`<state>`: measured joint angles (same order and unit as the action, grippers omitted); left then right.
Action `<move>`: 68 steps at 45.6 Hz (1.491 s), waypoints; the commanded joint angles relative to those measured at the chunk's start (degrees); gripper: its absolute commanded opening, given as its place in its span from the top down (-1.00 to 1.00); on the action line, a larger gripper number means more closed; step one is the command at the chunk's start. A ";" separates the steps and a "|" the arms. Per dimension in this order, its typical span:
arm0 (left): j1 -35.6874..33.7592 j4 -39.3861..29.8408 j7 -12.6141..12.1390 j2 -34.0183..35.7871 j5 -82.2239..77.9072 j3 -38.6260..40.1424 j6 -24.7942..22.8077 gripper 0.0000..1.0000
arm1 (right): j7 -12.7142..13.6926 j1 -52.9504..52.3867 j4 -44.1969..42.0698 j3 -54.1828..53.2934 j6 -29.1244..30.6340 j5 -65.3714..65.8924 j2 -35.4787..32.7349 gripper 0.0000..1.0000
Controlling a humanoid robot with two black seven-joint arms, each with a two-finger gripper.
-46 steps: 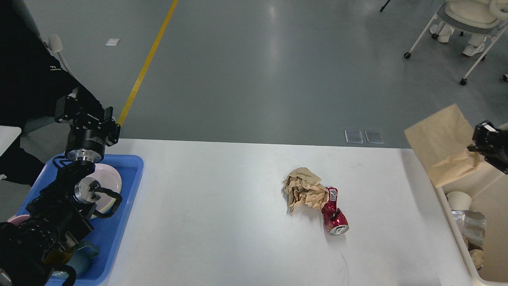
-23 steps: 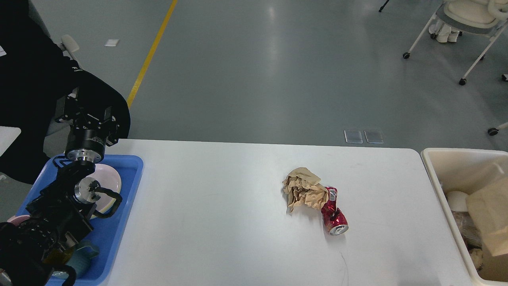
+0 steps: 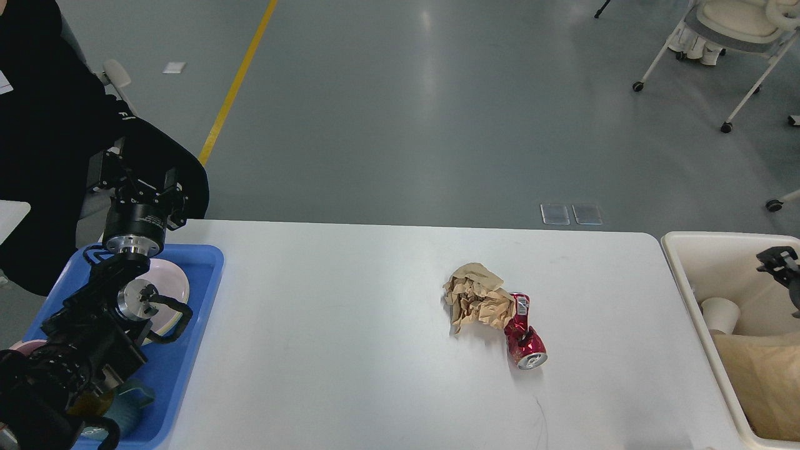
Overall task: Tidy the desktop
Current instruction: 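Move the right gripper over the crumpled paper and lower it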
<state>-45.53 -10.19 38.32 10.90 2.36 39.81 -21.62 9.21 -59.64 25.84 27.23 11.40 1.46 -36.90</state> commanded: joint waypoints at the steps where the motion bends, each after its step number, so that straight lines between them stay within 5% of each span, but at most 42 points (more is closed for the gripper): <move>1: 0.00 0.00 0.00 0.00 0.02 0.00 0.00 -0.92 | 0.01 -6.53 1.40 2.91 0.37 0.03 4.90 -1.00; 16: -0.08 0.00 0.00 0.00 -0.07 0.00 0.00 -0.92 | 0.01 -20.51 2.20 29.19 0.20 0.03 30.20 -1.00; 25: -0.08 0.00 0.00 0.00 0.02 0.00 0.00 -0.92 | -0.07 -26.92 6.05 34.47 0.73 0.03 39.79 -1.00; 35: 0.00 0.00 0.00 0.00 -0.07 0.00 0.00 -0.92 | -0.51 -39.66 21.69 33.77 1.34 -0.14 40.41 -1.00; 41: 0.00 0.00 0.00 0.00 0.02 0.00 0.00 -0.92 | -0.69 -47.22 28.56 32.45 6.52 -0.93 39.54 -1.00; 58: 0.00 0.00 0.00 0.00 0.02 0.00 0.00 -0.92 | -0.69 -60.24 30.76 30.61 35.61 -4.10 33.47 -1.00; 68: 0.00 0.00 0.00 0.00 0.02 0.00 0.00 -0.92 | -0.51 -57.70 30.50 27.09 38.88 -4.01 32.24 -1.00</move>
<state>-45.55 -10.19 38.32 10.90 2.34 39.81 -21.62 8.60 -119.61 56.64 55.08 50.24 -2.65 -4.52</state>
